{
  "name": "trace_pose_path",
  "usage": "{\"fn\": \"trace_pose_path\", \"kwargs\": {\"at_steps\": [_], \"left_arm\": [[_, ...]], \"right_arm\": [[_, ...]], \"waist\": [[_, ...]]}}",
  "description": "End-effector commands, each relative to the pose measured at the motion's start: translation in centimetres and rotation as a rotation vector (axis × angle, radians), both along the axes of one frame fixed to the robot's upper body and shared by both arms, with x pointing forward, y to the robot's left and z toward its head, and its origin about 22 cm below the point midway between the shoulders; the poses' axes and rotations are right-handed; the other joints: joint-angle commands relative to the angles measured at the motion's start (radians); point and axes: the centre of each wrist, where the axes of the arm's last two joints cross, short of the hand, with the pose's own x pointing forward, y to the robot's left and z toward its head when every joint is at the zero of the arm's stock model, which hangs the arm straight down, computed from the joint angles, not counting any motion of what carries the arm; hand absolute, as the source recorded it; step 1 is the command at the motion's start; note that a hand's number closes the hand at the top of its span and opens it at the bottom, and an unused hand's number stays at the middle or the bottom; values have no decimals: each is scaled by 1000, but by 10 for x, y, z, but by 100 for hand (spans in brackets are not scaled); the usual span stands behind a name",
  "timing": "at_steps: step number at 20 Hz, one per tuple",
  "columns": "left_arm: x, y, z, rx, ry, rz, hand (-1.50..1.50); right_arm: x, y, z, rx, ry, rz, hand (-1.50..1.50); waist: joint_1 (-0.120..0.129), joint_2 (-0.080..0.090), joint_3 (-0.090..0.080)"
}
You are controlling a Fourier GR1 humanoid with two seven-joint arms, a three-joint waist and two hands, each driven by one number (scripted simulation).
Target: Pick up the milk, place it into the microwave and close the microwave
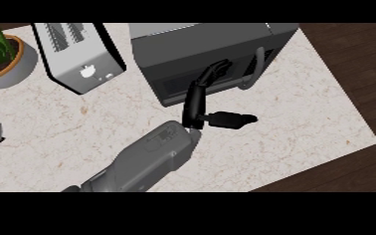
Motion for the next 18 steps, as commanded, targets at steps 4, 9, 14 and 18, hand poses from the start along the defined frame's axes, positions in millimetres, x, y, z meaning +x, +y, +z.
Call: {"fn": "trace_pose_path", "kwargs": {"at_steps": [4,9,14,18], "left_arm": [[21,3,12,-19,-16,70,-150],[16,0,11,-30,-31,40,-150],[22,2,11,-30,-30,67,-150],[23,2,13,-40,-38,70,-150]], "right_arm": [[9,-1,10,-21,-18,-7,150],[22,20,-38,306,86,143,150],[25,15,-47,340,169,175,-150],[33,10,-44,360,199,202,-150]], "waist": [[3,12,0],[23,26,13],[-3,25,6],[4,24,4]]}}
